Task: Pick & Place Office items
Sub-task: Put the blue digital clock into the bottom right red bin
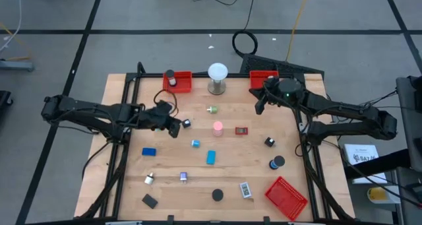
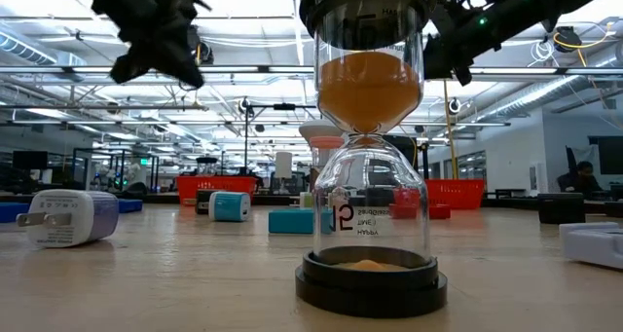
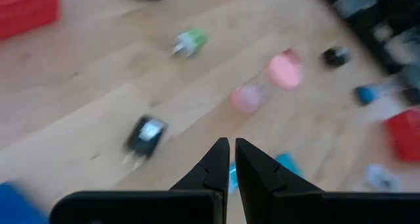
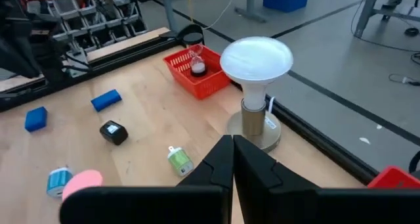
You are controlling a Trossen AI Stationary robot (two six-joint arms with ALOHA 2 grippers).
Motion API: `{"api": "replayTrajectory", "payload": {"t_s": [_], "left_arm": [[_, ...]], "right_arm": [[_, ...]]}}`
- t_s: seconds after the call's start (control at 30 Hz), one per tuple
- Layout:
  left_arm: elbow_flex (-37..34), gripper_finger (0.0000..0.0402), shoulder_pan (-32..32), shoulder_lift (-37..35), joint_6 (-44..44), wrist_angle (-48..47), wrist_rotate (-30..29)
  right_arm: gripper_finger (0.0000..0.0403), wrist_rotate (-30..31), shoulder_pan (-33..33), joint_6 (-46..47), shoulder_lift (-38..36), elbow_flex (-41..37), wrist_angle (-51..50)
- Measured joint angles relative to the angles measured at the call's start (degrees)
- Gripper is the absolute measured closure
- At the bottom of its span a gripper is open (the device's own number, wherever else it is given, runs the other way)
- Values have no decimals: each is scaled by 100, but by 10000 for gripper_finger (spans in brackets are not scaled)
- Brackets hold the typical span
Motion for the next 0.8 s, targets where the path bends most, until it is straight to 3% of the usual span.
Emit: {"api": "replayTrajectory", "payload": {"t_s": [0.1,0.37,0.5,0.67,0.8], "left_arm": [[-2,376,-32,3,39,-422,-4],[-2,376,-180,3,1560,-704,445],[-4,376,-315,48,1886,-472,455],[-11,376,-407,93,1788,-335,180],[-11,376,-403,287,1138,97,95]], "right_arm": [[402,60,337,398,0,13,2],[402,1606,1776,1073,267,47,28],[403,2119,2275,1706,466,44,85],[403,2012,2450,1682,568,44,42],[403,1469,2245,1397,564,95,40]]}}
